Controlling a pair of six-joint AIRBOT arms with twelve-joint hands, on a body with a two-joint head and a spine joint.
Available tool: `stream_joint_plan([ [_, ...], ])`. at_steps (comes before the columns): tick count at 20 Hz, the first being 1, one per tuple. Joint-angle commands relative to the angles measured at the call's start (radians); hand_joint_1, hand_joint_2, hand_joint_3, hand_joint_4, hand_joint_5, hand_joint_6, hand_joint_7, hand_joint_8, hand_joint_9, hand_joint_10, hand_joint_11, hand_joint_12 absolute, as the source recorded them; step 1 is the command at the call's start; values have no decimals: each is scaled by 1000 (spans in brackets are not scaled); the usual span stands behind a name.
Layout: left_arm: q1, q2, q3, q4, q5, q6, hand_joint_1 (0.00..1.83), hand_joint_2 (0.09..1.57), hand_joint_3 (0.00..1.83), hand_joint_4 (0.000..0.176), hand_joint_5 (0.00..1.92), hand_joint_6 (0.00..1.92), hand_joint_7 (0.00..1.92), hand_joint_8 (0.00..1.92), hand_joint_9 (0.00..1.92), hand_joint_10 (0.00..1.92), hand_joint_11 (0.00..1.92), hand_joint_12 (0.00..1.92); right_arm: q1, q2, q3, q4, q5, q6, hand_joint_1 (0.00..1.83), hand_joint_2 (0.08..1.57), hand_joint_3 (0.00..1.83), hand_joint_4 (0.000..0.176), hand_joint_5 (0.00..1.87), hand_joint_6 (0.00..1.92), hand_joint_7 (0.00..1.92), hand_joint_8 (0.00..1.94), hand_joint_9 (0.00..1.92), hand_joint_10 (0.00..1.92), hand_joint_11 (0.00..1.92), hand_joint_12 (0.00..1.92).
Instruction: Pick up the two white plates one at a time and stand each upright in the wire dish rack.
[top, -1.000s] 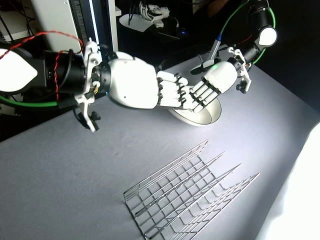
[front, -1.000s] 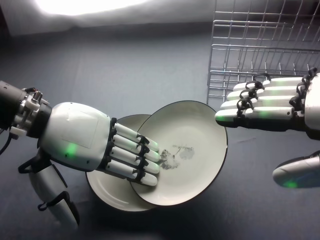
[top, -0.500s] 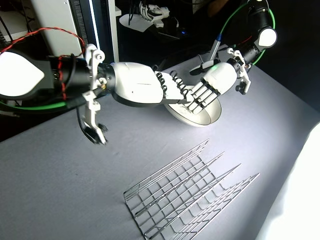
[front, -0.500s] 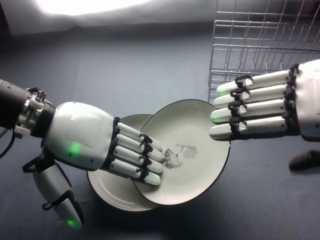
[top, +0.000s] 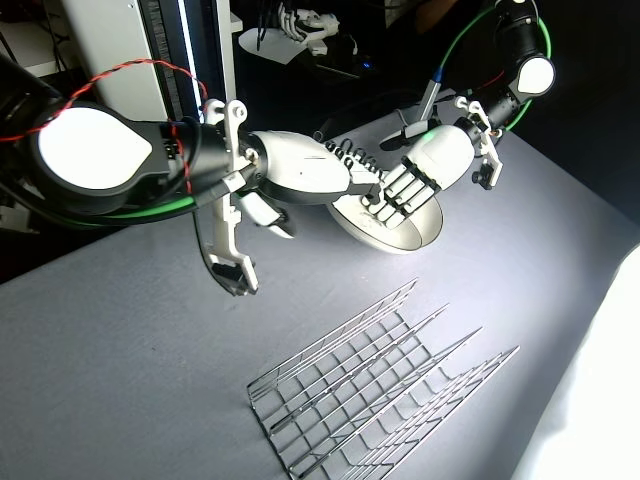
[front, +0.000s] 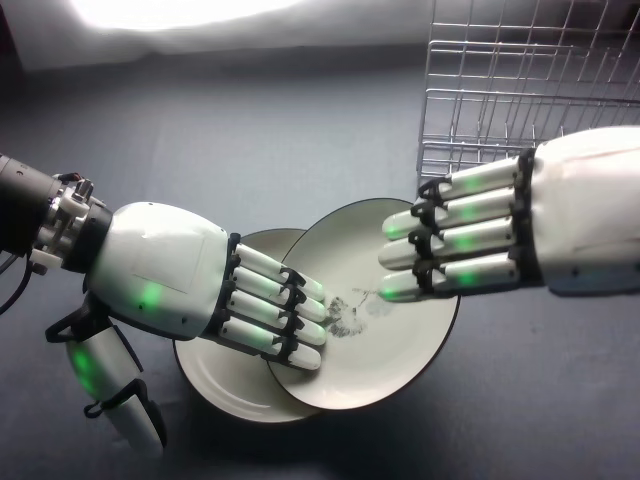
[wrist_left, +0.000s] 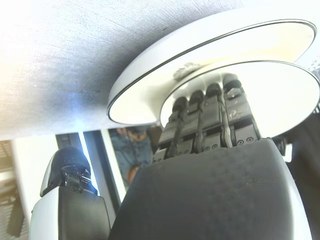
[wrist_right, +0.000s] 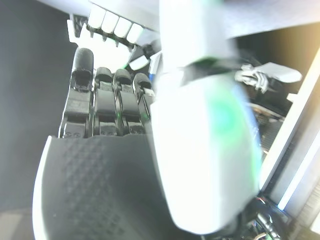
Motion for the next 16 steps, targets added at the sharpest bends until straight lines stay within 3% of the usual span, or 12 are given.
stream_joint_plan([
  [1, 7, -15, -2, 3, 18, -6, 0, 1016, 1, 0, 14, 4, 0, 0, 0, 0, 0, 0, 1, -6, 0, 45, 42, 2, 1605, 1042, 18, 0, 0, 0, 0, 0, 1, 0, 0, 607],
  [3, 7, -15, -1, 3, 18, -6, 0, 1016, 2, 0, 8, 1, 0, 0, 0, 0, 1, 0, -13, -22, 1, 45, 19, 2, 1640, 1071, 27, 0, 0, 0, 0, 0, 0, 0, 0, 552],
  [4, 7, -15, 0, 3, 17, -6, 0, 1013, 0, 0, 1, 0, 0, 0, 0, 0, 0, 0, -18, -30, 2, 45, 10, 2, 1658, 1070, 22, 0, 0, 0, 0, 0, 24, 7, 0, 666],
  [6, 7, -15, 1, 3, 17, -6, 0, 1018, 2, 0, 13, 5, 0, 0, 0, 0, 0, 0, -27, -55, 9, 45, -10, 1, 1708, 1094, 25, 0, 0, 0, 0, 0, 18, 2, 0, 594],
  [8, 7, -14, 1, 3, 16, -6, 0, 1010, 0, 0, 16, 6, 0, 0, 0, 0, 0, 0, -33, -77, 16, 45, -22, 0, 1676, 1082, 13, 0, 7, 2, 0, 0, 37, 6, 0, 709],
  [14, 8, -14, 7, 3, 14, -3, 0, 1011, 0, 0, 2, 0, 0, 0, 0, 0, 0, 0, -40, -163, 86, 45, -41, -5, 1677, 1058, 0, 0, 0, 0, 0, 0, 0, 0, 0, 416],
  [16, 9, -15, 12, 3, 13, -2, 0, 1003, 0, 0, 0, 0, 0, 0, 0, 0, 0, 0, -42, -184, 104, 46, -44, -5, 1656, 1063, 1, 0, 0, 0, 0, 0, 0, 0, 0, 417],
])
